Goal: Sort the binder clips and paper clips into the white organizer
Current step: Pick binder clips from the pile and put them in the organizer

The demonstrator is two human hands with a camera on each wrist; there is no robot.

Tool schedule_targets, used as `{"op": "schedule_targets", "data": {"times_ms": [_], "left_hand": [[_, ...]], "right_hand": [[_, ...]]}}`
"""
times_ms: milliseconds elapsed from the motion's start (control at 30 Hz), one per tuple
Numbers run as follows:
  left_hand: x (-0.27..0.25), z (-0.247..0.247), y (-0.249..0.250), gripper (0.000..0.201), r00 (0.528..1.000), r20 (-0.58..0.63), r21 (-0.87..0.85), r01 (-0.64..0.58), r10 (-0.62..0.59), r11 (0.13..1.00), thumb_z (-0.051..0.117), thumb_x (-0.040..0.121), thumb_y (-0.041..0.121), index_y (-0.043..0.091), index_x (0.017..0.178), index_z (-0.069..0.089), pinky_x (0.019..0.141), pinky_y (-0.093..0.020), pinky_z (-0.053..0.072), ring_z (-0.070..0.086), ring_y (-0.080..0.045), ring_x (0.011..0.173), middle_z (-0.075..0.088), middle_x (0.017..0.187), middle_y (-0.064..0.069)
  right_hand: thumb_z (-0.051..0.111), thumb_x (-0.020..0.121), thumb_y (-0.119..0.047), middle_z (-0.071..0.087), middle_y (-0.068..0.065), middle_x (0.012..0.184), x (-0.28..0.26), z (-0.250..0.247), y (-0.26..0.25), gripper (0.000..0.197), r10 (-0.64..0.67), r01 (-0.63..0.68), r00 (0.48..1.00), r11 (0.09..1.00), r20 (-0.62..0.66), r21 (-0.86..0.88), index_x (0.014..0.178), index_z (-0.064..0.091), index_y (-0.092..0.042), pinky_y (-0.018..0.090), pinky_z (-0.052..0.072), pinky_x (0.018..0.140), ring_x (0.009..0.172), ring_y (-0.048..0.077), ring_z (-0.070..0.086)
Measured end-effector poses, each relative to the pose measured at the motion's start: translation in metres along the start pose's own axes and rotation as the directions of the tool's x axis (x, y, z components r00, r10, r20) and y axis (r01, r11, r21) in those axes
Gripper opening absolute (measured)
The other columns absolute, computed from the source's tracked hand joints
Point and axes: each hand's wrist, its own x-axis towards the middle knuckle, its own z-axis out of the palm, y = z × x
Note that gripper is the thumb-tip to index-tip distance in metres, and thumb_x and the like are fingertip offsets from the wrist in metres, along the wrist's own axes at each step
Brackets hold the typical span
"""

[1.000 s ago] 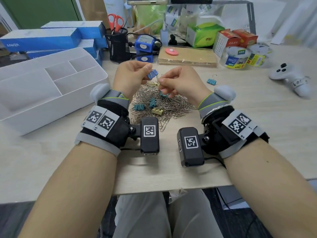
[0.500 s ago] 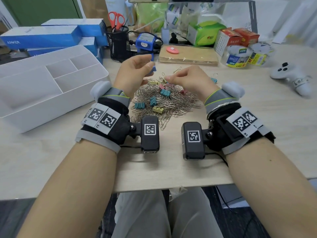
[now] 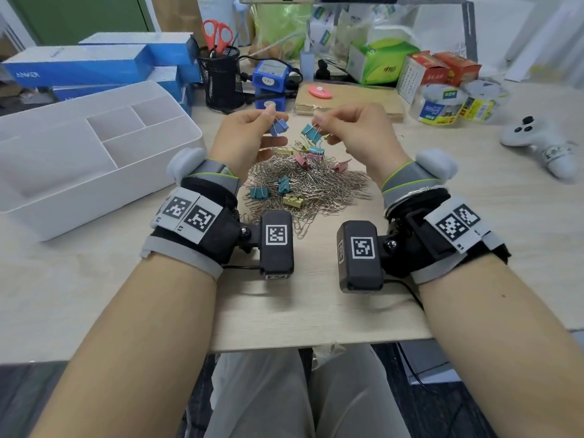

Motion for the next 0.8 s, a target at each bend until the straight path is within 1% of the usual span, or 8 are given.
{"op": "schedule_targets", "data": {"times_ms": [100,167,267,367,467,600,700,800], "left_hand": [[0.0,0.001,0.002,0.028,0.998,-0.014,0.022,0.057,-0.057,0.998,0.044,0.099,0.024,0.019,0.081,0.066,0.048,-0.012,0.045,0.064,-0.007,0.067,0.065,0.086,0.002],[0.0,0.002,0.003,0.024,0.994,-0.035,0.022,0.104,-0.103,0.994,0.047,0.094,0.017,0.018,0.079,0.064,0.051,-0.015,0.047,0.064,-0.009,0.068,0.062,0.083,0.002],[0.002,0.002,0.004,0.017,0.982,-0.07,-0.015,0.175,-0.175,0.985,0.048,0.09,0.013,0.016,0.077,0.06,0.053,-0.019,0.047,0.062,-0.012,0.065,0.057,0.078,0.001],[0.002,0.001,0.006,0.013,0.972,-0.096,-0.019,0.212,-0.213,0.977,0.049,0.088,0.014,0.017,0.078,0.056,0.049,-0.018,0.046,0.057,-0.013,0.06,0.051,0.074,0.0],[0.001,0.001,0.007,0.014,0.973,-0.08,0.021,0.221,-0.219,0.975,0.049,0.088,0.015,0.016,0.075,0.056,0.048,-0.018,0.043,0.053,-0.012,0.058,0.045,0.072,0.001],[0.001,0.002,0.005,0.03,0.985,-0.044,0.086,0.172,-0.169,0.981,0.043,0.097,0.028,0.017,0.07,0.052,0.053,-0.021,0.038,0.051,-0.01,0.057,0.046,0.069,0.003],[0.0,0.003,0.001,0.033,0.993,-0.006,0.113,0.114,-0.115,0.987,0.037,0.101,0.031,0.019,0.074,0.053,0.051,-0.02,0.037,0.055,-0.009,0.057,0.051,0.073,0.004],[0.0,0.002,0.002,0.023,0.996,-0.031,0.135,0.09,-0.087,0.987,0.034,0.102,0.025,0.022,0.093,0.055,0.048,-0.019,0.039,0.057,-0.009,0.061,0.055,0.08,0.006]], "right_hand": [[0.067,0.085,-0.019,0.063,-0.006,0.07,0.001,-0.003,0.005,0.019,0.07,-0.062,0.994,0.994,0.084,-0.092,0.093,0.073,-0.004,0.006,0.036,0.042,0.048,-0.006,0.054],[0.072,0.08,-0.021,0.063,-0.005,0.073,0.0,-0.001,0.008,0.011,0.114,-0.085,0.981,0.98,0.16,-0.178,0.088,0.072,-0.013,0.015,0.04,0.049,0.062,0.003,0.054],[0.079,0.073,-0.026,0.061,-0.005,0.082,-0.001,0.004,0.006,0.023,0.02,0.021,0.985,0.973,0.172,-0.232,0.093,0.072,-0.016,0.02,0.042,0.065,0.081,0.006,0.053],[0.079,0.073,-0.028,0.062,-0.007,0.071,-0.008,0.011,-0.001,0.026,-0.033,0.134,0.936,0.954,0.351,-0.268,0.093,0.075,-0.013,0.006,0.038,0.057,0.066,0.001,0.051],[0.078,0.075,-0.03,0.069,0.005,0.074,-0.013,0.021,-0.001,0.026,0.026,0.168,0.878,0.918,0.479,-0.359,0.091,0.077,-0.01,0.016,0.039,0.06,0.064,0.006,0.05],[0.076,0.077,-0.027,0.074,0.015,0.083,-0.012,0.023,0.002,0.021,0.042,0.14,0.887,0.925,0.46,-0.354,0.089,0.076,-0.009,0.03,0.049,0.071,0.07,0.011,0.058],[0.073,0.079,-0.014,0.071,0.008,0.075,-0.011,0.021,0.003,0.015,0.022,0.141,0.899,0.932,0.438,-0.334,0.091,0.075,-0.005,0.02,0.05,0.07,0.062,0.002,0.06],[0.07,0.08,-0.008,0.069,0.006,0.075,-0.006,0.017,0.002,0.012,-0.038,0.101,0.964,0.968,0.263,-0.23,0.092,0.073,-0.006,0.016,0.049,0.065,0.062,0.003,0.061]]}}
